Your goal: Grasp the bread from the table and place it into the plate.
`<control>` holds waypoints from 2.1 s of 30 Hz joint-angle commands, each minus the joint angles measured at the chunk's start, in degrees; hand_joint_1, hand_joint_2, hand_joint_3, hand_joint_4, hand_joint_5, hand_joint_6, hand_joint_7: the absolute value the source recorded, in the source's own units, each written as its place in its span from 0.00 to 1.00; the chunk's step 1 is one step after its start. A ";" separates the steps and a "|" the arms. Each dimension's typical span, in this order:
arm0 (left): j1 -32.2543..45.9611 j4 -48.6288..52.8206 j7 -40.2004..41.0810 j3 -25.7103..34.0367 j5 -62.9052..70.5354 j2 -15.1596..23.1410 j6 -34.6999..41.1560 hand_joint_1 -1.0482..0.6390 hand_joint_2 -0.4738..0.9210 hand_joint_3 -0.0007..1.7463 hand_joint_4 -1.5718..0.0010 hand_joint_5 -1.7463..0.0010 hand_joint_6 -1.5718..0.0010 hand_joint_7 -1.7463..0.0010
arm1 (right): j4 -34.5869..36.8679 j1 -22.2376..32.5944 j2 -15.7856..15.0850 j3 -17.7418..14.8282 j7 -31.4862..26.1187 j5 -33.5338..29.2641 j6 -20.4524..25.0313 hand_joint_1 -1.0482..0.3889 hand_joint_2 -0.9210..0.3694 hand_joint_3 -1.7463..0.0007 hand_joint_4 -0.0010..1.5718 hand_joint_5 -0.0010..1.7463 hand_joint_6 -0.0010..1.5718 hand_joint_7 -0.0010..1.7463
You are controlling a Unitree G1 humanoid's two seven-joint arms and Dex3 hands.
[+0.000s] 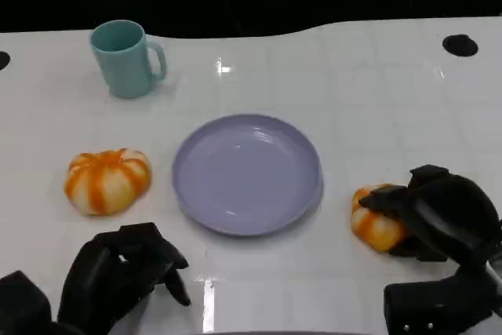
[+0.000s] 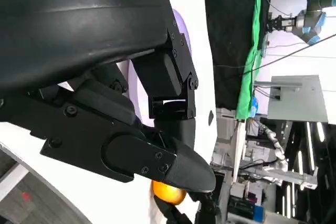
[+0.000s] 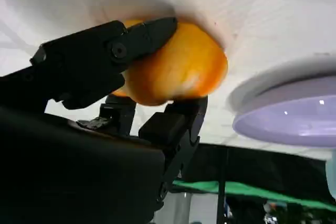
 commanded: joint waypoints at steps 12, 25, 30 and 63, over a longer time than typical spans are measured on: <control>0.51 -0.47 1.05 0.16 0.54 0.40 -0.31 0.07 1.00 0.03 0.26 0.31 0.23 0.56 | 13.44 -6.97 1.72 2.37 -18.71 0.88 -5.17 0.67 0.48 0.31 0.59 1.00 0.51 0.92; 0.61 -0.73 1.10 0.03 0.37 0.40 0.24 0.07 1.00 0.02 0.26 0.31 0.24 0.56 | 10.31 -7.98 2.86 0.86 -20.83 5.54 -10.74 0.66 0.52 0.20 0.63 1.00 0.50 0.98; 0.58 -0.53 1.33 -0.09 0.80 0.46 -0.17 0.07 1.00 0.03 0.26 0.32 0.23 0.56 | 8.60 -9.78 4.78 0.72 -18.61 8.12 -13.06 0.63 0.47 0.25 0.64 1.00 0.47 1.00; 1.22 -0.83 1.25 -0.48 1.04 -0.10 -0.84 0.07 1.00 0.02 0.26 0.32 0.23 0.57 | 33.98 -29.56 24.49 1.87 -4.82 15.89 -11.26 0.55 0.23 0.64 0.45 0.61 0.52 0.24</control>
